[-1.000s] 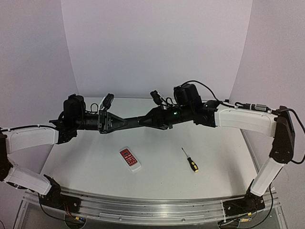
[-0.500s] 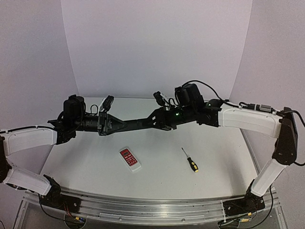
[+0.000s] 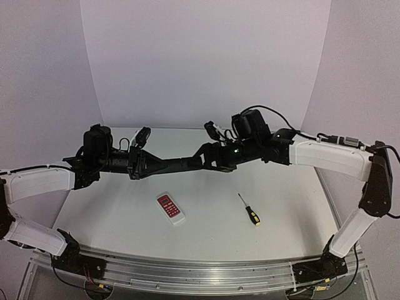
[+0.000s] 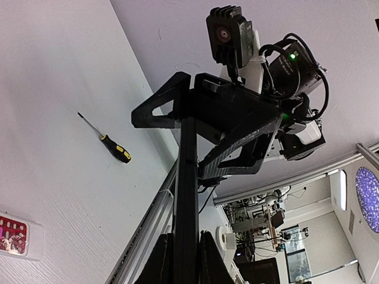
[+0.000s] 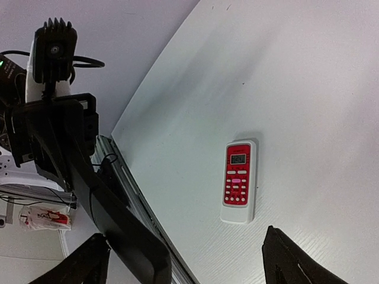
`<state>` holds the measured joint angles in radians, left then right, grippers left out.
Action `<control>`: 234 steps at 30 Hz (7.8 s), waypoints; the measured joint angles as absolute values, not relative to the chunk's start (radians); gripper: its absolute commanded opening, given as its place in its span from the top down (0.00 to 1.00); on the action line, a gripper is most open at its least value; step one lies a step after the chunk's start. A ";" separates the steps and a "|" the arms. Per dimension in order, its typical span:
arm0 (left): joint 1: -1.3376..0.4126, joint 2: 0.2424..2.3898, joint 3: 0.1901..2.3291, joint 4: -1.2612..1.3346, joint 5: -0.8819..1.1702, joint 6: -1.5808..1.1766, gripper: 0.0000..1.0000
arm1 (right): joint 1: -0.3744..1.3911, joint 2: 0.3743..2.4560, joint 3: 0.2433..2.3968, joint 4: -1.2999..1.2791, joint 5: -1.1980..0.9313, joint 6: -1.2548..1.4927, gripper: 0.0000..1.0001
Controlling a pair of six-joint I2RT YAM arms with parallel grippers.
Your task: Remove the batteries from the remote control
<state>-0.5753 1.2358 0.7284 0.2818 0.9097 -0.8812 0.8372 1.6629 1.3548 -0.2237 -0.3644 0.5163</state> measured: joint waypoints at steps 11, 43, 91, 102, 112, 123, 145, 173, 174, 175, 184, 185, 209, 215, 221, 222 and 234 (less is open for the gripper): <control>-0.580 1.244 0.729 0.240 0.933 -0.934 1.00 | 0.834 1.562 1.360 -0.370 -0.383 0.275 0.11; -0.580 1.293 0.729 0.205 0.968 -1.038 1.00 | 0.977 1.730 1.531 -0.522 -0.242 -0.784 0.20; -0.596 1.284 0.725 0.117 0.974 -0.934 1.00 | 0.987 1.719 1.468 -0.497 -0.197 -0.693 0.79; -0.538 1.348 0.724 0.042 0.922 -0.870 1.00 | 0.876 1.547 1.342 -0.517 -0.180 -0.535 0.81; -0.545 1.640 0.921 0.053 0.979 -0.739 1.00 | 0.627 1.476 1.048 -0.440 0.154 -0.013 0.81; -0.650 2.012 1.265 -0.079 1.054 -0.561 1.00 | 0.477 1.371 0.749 -0.413 0.336 0.403 0.77; -0.656 2.189 1.445 -0.358 0.937 -0.415 0.28 | 0.474 1.449 0.650 -0.302 0.367 0.558 0.63; -0.660 1.802 1.407 -0.494 0.300 -0.455 0.00 | 0.640 1.428 0.719 -0.298 0.220 0.375 0.17; -0.660 1.764 1.376 -0.470 0.299 -0.462 0.00 | 0.660 1.433 0.729 -0.297 0.209 0.363 0.20; -0.660 1.729 1.343 -0.447 0.298 -0.470 0.00 | 0.677 1.444 0.741 -0.296 0.198 0.352 0.22; -0.660 1.588 1.097 -0.325 0.297 -0.533 0.00 | 0.731 1.635 0.799 -0.293 0.132 0.311 0.44; -0.660 1.580 1.078 -0.321 0.296 -0.540 0.00 | 0.735 1.638 0.802 -0.292 0.124 0.310 0.48; -0.661 1.465 0.920 0.017 0.740 -0.559 0.05 | 0.783 1.374 0.830 -0.332 -0.302 0.270 1.00; -0.705 1.493 0.916 0.206 0.983 -0.584 0.21 | 0.788 1.367 0.907 -0.338 -0.608 0.302 1.00; -0.771 1.552 0.943 0.267 1.099 -0.609 0.36 | 0.793 1.367 0.955 -0.335 -0.759 0.323 1.00; -0.780 1.555 0.944 0.275 1.107 -0.612 0.37 | 0.793 1.367 0.957 -0.335 -0.773 0.324 1.00; -0.804 1.557 0.947 0.325 1.131 -0.655 0.49 | 0.798 1.367 0.977 -0.332 -0.905 0.345 1.00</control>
<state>-0.8043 1.5570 0.9472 0.3246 1.1313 -0.6550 0.7982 1.3666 0.9773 -0.3323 -0.9050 0.3448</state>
